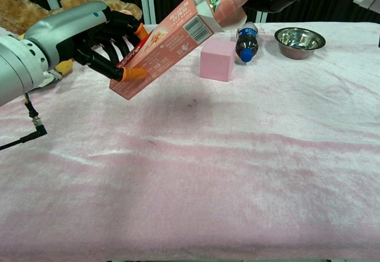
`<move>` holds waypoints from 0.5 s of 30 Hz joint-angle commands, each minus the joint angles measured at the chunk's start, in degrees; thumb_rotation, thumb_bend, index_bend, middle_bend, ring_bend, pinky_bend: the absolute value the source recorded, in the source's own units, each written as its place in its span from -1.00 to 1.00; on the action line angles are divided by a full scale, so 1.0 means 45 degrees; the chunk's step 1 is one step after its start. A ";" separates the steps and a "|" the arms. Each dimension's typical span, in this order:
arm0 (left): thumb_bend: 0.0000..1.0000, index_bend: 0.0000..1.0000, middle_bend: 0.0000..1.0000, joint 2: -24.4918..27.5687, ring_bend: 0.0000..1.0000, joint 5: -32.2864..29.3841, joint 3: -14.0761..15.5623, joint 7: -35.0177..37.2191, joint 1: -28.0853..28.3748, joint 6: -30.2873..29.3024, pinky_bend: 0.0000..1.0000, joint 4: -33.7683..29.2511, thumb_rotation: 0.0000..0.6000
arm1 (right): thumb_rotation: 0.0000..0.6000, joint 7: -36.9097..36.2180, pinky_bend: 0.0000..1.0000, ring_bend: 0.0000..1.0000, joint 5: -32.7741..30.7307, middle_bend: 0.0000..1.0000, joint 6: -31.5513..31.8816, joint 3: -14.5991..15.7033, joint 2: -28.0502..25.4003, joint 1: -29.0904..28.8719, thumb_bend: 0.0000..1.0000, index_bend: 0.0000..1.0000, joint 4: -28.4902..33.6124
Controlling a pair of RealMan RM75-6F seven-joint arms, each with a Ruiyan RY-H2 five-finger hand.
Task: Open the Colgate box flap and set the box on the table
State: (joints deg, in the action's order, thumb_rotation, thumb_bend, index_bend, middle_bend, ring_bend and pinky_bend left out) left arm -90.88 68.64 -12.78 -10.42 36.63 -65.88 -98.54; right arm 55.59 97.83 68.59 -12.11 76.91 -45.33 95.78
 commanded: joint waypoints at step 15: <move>-0.29 -0.04 -0.03 0.0053 -0.22 -0.0129 -0.0022 -0.0002 0.0056 0.0140 -0.09 0.0071 1.00 | 1.00 -0.0053 -0.12 0.00 0.0393 0.23 -0.0027 -0.0056 0.0008 -0.0103 -0.29 0.41 -0.0376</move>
State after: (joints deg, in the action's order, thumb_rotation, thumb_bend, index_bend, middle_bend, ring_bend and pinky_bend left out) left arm -90.65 68.08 -12.87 -10.44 36.87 -65.27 -98.22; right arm 55.37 99.56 68.50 -12.32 76.98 -45.74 94.13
